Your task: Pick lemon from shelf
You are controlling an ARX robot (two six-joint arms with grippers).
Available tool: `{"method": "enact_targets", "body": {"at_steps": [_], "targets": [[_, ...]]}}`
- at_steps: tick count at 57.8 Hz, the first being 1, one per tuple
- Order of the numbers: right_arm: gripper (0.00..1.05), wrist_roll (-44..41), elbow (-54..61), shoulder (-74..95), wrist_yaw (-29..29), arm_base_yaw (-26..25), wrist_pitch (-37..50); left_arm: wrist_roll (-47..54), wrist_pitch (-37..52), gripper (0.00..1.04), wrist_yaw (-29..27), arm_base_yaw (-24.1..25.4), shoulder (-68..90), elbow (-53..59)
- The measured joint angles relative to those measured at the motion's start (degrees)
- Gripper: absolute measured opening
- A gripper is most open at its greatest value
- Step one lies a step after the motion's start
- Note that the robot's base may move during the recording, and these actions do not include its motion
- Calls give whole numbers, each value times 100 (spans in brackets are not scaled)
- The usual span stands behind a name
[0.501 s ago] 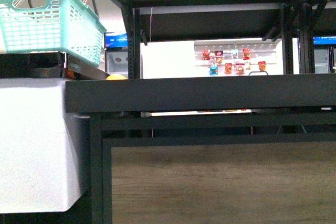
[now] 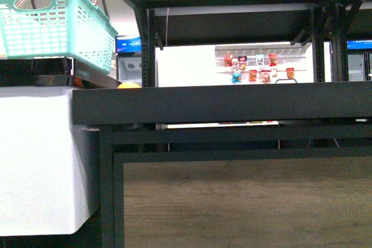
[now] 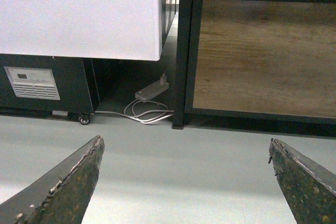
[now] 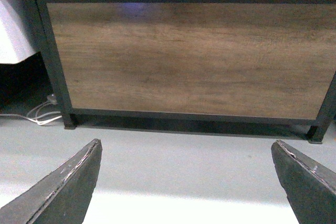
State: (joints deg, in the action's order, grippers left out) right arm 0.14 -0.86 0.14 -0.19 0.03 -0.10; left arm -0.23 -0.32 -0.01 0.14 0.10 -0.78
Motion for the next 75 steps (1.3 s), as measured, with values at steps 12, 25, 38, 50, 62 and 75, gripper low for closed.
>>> {"method": "enact_targets", "body": {"at_steps": [12, 25, 38, 50, 62, 75], "targets": [[97, 0, 0, 0, 0, 0, -2, 0, 0, 97, 0, 0, 0, 0], [97, 0, 0, 0, 0, 0, 0, 0, 0, 97, 0, 0, 0, 0], [97, 0, 0, 0, 0, 0, 0, 0, 0, 97, 0, 0, 0, 0], [97, 0, 0, 0, 0, 0, 0, 0, 0, 97, 0, 0, 0, 0], [97, 0, 0, 0, 0, 0, -2, 0, 0, 97, 0, 0, 0, 0], [97, 0, 0, 0, 0, 0, -2, 0, 0, 97, 0, 0, 0, 0]]}}
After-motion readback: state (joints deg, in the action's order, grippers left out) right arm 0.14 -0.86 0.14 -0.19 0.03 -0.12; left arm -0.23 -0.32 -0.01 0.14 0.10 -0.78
